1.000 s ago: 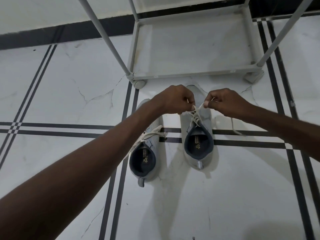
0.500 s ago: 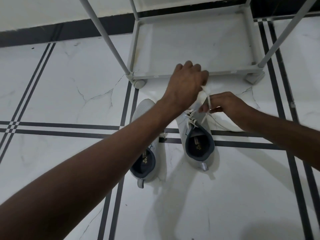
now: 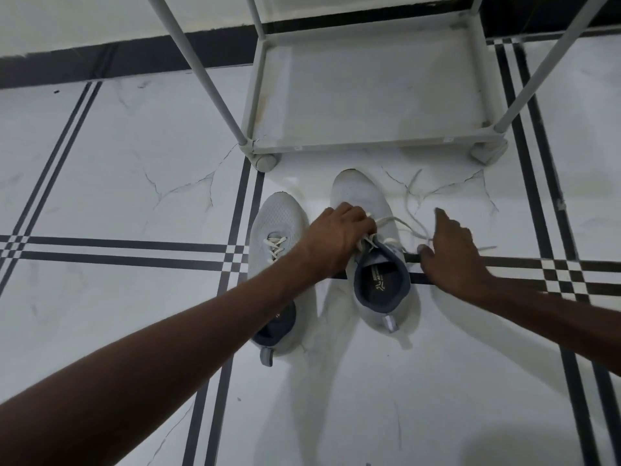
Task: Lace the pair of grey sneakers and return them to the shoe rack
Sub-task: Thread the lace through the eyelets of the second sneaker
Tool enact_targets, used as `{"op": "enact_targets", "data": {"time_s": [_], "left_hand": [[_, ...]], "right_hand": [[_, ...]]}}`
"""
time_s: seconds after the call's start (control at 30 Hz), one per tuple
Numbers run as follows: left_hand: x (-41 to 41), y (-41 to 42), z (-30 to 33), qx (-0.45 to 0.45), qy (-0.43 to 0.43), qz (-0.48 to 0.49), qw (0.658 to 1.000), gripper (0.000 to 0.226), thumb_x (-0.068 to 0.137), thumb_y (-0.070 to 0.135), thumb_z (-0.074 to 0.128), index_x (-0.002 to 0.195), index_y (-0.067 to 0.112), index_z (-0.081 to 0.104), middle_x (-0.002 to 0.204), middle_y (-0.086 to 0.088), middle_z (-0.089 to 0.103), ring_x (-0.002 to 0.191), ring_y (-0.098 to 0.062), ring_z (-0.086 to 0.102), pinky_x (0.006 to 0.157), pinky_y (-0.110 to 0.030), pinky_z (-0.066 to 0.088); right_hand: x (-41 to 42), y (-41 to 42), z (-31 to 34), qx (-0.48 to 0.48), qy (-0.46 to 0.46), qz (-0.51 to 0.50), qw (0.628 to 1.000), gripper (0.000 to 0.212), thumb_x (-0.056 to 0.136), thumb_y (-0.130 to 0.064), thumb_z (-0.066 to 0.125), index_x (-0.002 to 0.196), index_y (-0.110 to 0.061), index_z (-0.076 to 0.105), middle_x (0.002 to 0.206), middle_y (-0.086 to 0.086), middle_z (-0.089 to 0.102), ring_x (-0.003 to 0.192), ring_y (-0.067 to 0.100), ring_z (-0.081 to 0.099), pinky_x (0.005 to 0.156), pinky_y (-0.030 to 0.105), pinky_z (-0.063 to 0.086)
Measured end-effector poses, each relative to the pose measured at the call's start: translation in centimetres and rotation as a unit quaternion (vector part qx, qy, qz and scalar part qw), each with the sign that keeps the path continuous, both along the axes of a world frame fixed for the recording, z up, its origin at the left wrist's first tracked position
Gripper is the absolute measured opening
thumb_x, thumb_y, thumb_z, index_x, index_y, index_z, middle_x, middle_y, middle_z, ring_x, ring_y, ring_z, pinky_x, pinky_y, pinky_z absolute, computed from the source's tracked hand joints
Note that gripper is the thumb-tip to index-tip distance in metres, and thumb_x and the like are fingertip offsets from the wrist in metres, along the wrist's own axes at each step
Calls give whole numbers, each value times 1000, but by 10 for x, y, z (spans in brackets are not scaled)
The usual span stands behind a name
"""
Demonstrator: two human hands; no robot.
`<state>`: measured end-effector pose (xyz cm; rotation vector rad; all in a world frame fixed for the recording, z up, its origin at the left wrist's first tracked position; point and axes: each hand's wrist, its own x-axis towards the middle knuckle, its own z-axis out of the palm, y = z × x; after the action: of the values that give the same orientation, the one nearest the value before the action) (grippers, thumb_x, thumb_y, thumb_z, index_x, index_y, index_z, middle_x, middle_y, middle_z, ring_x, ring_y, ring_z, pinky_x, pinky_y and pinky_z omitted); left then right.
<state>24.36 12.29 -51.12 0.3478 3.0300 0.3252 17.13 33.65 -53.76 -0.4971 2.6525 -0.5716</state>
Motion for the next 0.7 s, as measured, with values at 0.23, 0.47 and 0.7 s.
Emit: {"op": "enact_targets", "data": {"time_s": [0.23,0.47,0.7], "left_hand": [[4,-11,4,-41,41,-3,998,25,85,27,55,96,12,73,110,-10,67,105,-28,56,82,-43,49],[4,-40,21,-5,-102,208,973,27,84,26,59,66,7,62,68,-5,58,74,-26,57,72,-35,52],[16,8,17,143,-87,113,979,43,82,10,66,123,4,55,99,-18,70,87,-32,64,74,-40,53]], "right_hand": [[-8,-11,7,-75,58,176,980,10,82,-18,49,74,-13,50,70,11,60,73,32,54,60,34,33],[-26,-8,22,-54,-108,198,973,20,88,-17,54,70,-10,57,61,0,57,62,21,53,60,36,39],[-24,-11,15,-59,-16,244,968,34,90,-42,54,64,-22,45,57,-5,52,59,19,53,58,39,43]]}}
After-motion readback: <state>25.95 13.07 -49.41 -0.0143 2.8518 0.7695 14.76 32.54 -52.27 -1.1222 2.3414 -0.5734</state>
